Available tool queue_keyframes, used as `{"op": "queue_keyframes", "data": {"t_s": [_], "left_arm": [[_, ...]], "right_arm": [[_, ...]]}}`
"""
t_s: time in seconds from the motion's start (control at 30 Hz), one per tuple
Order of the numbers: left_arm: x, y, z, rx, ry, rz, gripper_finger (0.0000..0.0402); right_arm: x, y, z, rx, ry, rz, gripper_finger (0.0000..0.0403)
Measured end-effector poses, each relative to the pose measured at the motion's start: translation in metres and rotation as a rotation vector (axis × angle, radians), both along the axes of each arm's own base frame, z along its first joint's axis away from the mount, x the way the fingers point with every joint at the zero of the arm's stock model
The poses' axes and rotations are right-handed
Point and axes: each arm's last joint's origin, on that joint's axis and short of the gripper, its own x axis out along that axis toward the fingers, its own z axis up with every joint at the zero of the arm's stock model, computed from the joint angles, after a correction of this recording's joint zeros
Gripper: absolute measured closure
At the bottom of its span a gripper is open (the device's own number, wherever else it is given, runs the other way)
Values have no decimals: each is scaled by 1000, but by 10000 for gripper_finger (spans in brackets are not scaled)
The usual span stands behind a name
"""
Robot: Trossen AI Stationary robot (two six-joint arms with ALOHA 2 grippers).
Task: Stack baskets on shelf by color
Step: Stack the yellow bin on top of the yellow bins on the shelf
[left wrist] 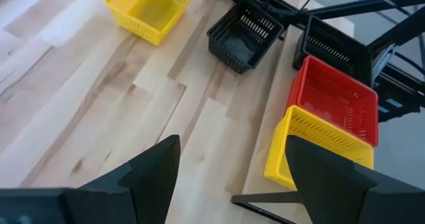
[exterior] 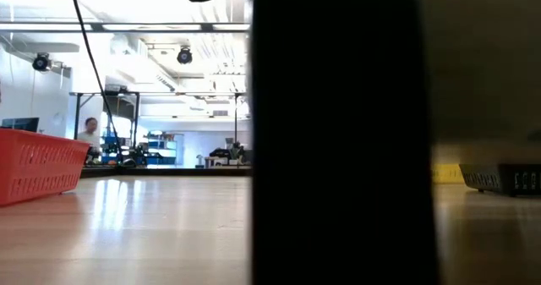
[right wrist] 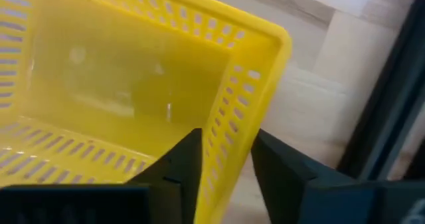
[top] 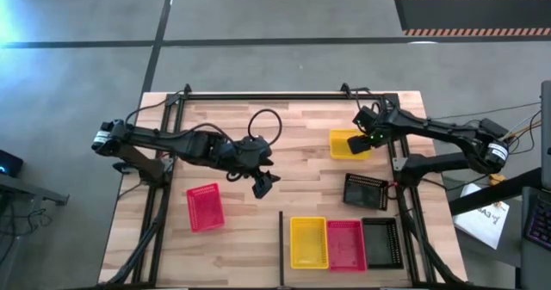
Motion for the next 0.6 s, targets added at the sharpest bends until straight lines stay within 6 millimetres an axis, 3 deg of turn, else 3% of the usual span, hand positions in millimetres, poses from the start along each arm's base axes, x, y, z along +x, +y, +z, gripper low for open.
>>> {"op": "queue_keyframes", "data": {"t_s": [0.2, 0.37, 0.47, 0.6], "left_arm": [[0, -2, 0, -20, -1, 7, 144], [-2, -5, 1, -23, -3, -4, 144], [-3, -7, 3, -24, -8, -11, 144], [-8, -7, 7, -27, -22, -15, 144]], "right_arm": [[0, -1, -3, -28, 5, 8, 376], [1, -2, -2, -36, -4, 40, 389], [7, -5, 9, -41, -48, 74, 390], [24, -12, 43, -117, -141, 123, 391]]}}
